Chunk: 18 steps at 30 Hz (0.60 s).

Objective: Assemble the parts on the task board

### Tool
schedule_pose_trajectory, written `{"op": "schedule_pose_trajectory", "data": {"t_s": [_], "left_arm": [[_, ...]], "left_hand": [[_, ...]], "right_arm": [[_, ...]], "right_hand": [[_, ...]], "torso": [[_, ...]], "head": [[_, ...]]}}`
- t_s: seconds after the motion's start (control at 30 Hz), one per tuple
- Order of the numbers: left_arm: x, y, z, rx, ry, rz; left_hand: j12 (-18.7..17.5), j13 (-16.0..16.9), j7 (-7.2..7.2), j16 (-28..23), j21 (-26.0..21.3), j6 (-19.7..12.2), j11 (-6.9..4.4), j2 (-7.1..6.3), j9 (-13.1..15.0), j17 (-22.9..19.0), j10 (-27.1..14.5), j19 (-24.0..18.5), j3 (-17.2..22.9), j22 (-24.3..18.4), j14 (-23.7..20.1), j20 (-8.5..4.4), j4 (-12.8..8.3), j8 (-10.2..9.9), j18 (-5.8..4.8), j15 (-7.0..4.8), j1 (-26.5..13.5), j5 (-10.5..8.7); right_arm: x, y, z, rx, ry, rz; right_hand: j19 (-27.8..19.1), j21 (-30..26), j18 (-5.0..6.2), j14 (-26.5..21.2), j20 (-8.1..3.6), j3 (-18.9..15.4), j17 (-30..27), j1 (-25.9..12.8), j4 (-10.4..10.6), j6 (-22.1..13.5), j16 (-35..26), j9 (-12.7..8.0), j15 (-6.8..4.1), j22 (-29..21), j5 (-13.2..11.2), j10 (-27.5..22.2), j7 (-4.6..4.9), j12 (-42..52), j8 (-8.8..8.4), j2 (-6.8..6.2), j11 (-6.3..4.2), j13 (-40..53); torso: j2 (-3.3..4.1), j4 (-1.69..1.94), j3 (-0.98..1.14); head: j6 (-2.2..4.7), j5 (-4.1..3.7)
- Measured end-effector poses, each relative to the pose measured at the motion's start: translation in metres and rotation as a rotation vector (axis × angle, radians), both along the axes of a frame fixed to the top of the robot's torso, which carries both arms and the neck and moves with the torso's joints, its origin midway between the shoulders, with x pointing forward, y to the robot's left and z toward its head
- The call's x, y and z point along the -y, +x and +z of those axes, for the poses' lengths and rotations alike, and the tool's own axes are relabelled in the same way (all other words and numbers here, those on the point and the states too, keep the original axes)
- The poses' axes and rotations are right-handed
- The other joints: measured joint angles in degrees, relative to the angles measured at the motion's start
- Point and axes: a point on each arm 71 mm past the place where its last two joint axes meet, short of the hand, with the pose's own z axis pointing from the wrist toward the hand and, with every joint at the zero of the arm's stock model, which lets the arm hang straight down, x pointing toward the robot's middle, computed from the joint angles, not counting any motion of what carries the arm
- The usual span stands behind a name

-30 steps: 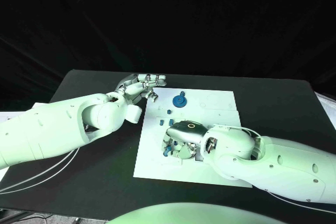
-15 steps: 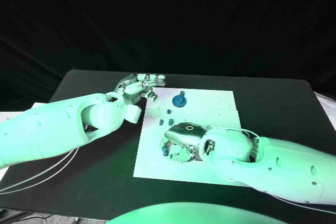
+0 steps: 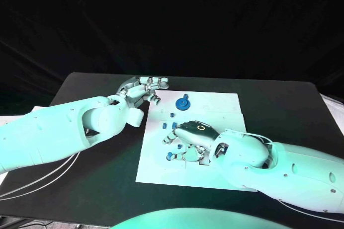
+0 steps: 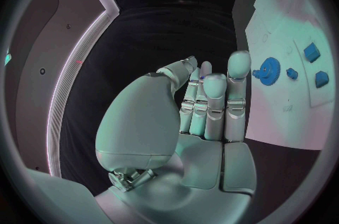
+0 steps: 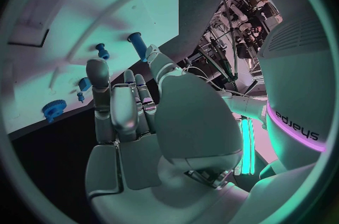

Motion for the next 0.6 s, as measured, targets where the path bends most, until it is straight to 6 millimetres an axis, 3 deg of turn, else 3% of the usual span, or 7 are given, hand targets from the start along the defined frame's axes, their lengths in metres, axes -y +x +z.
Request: {"op": "schedule_pose_trajectory", "data": {"t_s": [0.17, 0.23, 0.33, 0.37, 0.4, 0.5, 0.6], "left_arm": [[-0.001, 0.0, 0.0, -0.001, 0.002, 0.002], [-0.002, 0.0, 0.0, -0.002, 0.002, 0.003], [-0.002, 0.0, 0.0, -0.002, 0.003, 0.004], [-0.002, 0.0, 0.0, -0.002, 0.003, 0.004], [-0.002, 0.0, 0.0, -0.002, 0.003, 0.004], [-0.002, 0.0, 0.0, -0.002, 0.003, 0.004], [-0.003, 0.0, 0.0, -0.002, 0.003, 0.004]], "left_hand": [[0.0, 0.0, 0.0, 0.0, 0.0, 0.0, 0.0, 0.0, 0.0, 0.0, 0.0, 0.0, 0.0, 0.0, 0.0, 0.0, 0.0, 0.0, 0.0, 0.0, 0.0, 0.0], [0.0, 0.0, 0.0, 0.0, 0.0, 0.0, 0.0, 0.0, 0.0, 0.0, 0.0, 0.0, 0.0, 0.0, 0.0, 0.0, 0.0, 0.0, 0.0, 0.0, 0.0, 0.0], [0.0, -0.01, 0.0, 0.0, 0.0, 0.0, 0.0, 0.0, 0.0, 0.01, 0.0, 0.0, 0.0, 0.0, 0.0, 0.0, 0.0, 0.0, 0.0, 0.0, 0.0, 0.0], [0.0, -0.01, 0.0, 0.0, 0.0, 0.0, 0.0, 0.0, 0.0, 0.01, 0.0, 0.0, 0.0, 0.0, 0.0, 0.0, 0.0, 0.0, 0.0, 0.0, 0.0, 0.0], [0.0, -0.01, 0.0, 0.0, 0.0, 0.0, 0.0, 0.0, 0.0, 0.0, 0.0, 0.0, 0.0, 0.01, 0.0, 0.0, 0.0, 0.0, 0.0, 0.0, 0.0, 0.0], [0.23, -0.01, 0.0, 0.0, 0.0, 0.0, 0.0, 0.0, 0.01, -0.08, 0.0, 0.0, -0.16, 0.01, 0.0, 0.0, -0.16, 0.0, 0.0, 0.0, 0.0, 0.0], [0.23, -0.01, 0.0, 0.0, 0.0, 0.0, 0.0, 0.0, 0.01, -0.08, 0.0, 0.0, -0.16, 0.01, 0.0, 0.0, -0.16, 0.0, 0.0, 0.0, 0.0, 0.0]], "right_arm": [[0.029, 0.001, 0.019, 0.028, 0.038, -0.053], [0.047, 0.005, 0.029, 0.036, 0.043, -0.096], [0.072, 0.009, 0.038, 0.021, 0.042, -0.169], [0.083, 0.011, 0.04, 0.007, 0.039, -0.208], [0.09, 0.012, 0.04, -0.006, 0.037, -0.239], [0.116, 0.014, 0.039, -0.056, 0.028, -0.342], [0.138, 0.013, 0.034, -0.109, 0.016, -0.442]], "right_hand": [[0.57, 0.0, 0.0, 0.0, -0.31, -0.78, 0.2, 0.76, 0.3, 0.91, 0.02, 0.08, 0.0, 0.23, 1.17, 1.52, -0.28, 1.98, 0.12, 0.77, -0.46, 0.13], [1.98, 1.16, 0.0, 0.0, -0.35, -0.94, 2.11, 0.26, 0.49, 1.57, 1.68, 0.18, -0.03, 2.26, 1.91, 4.57, -0.25, 3.75, 0.39, 1.4, -0.72, 0.53], [5.71, 5.41, -0.01, -0.01, -1.08, -1.28, 7.3, -0.87, 2.27, 3.45, 6.14, 0.45, -1.3, 8.39, 3.16, 12.1, -1.18, 7.57, 1.24, 2.5, -1.78, 1.94], [7.09, 7.0, -0.04, -0.02, -1.4, -1.5, 8.9, -1.37, 2.82, 3.88, 7.47, 0.45, -1.77, 10.76, 3.59, 14.55, -1.43, 8.98, 1.24, 2.31, -2.22, 2.69], [8.56, 8.72, -0.98, 0.01, -2.01, -2.17, 10.38, -2.54, 3.64, 4.34, 8.77, 0.51, -2.51, 13.21, 4.26, 17.31, -1.88, 10.95, 1.49, 1.98, -2.86, 4.0], [9.99, 10.74, -0.99, 0.0, -3.21, -4.07, 11.23, -4.97, 6.0, 4.8, 9.79, 0.6, -3.31, 15.88, 6.75, 22.22, -3.0, 16.52, 2.12, 1.11, -4.8, 8.44], [10.72, 12.21, -1.83, -0.01, -3.94, -5.77, 11.38, -5.44, 7.7, 4.88, 10.95, 0.63, -3.72, 17.91, 9.47, 22.64, -3.27, 26.11, 2.81, 0.9, -5.26, 18.56]], "torso": [[-0.04, -0.07, 0.01], [-0.11, -0.13, -0.03], [-0.24, -0.29, -0.13], [-0.28, -0.36, -0.16], [-0.33, -0.44, -0.19], [-0.47, -0.71, -0.28], [-0.54, -0.97, -0.35]], "head": [[0.36, -0.67], [0.55, -1.25], [0.86, -2.22], [0.95, -2.48], [0.99, -2.76], [1.24, -3.58], [1.37, -3.99]]}}
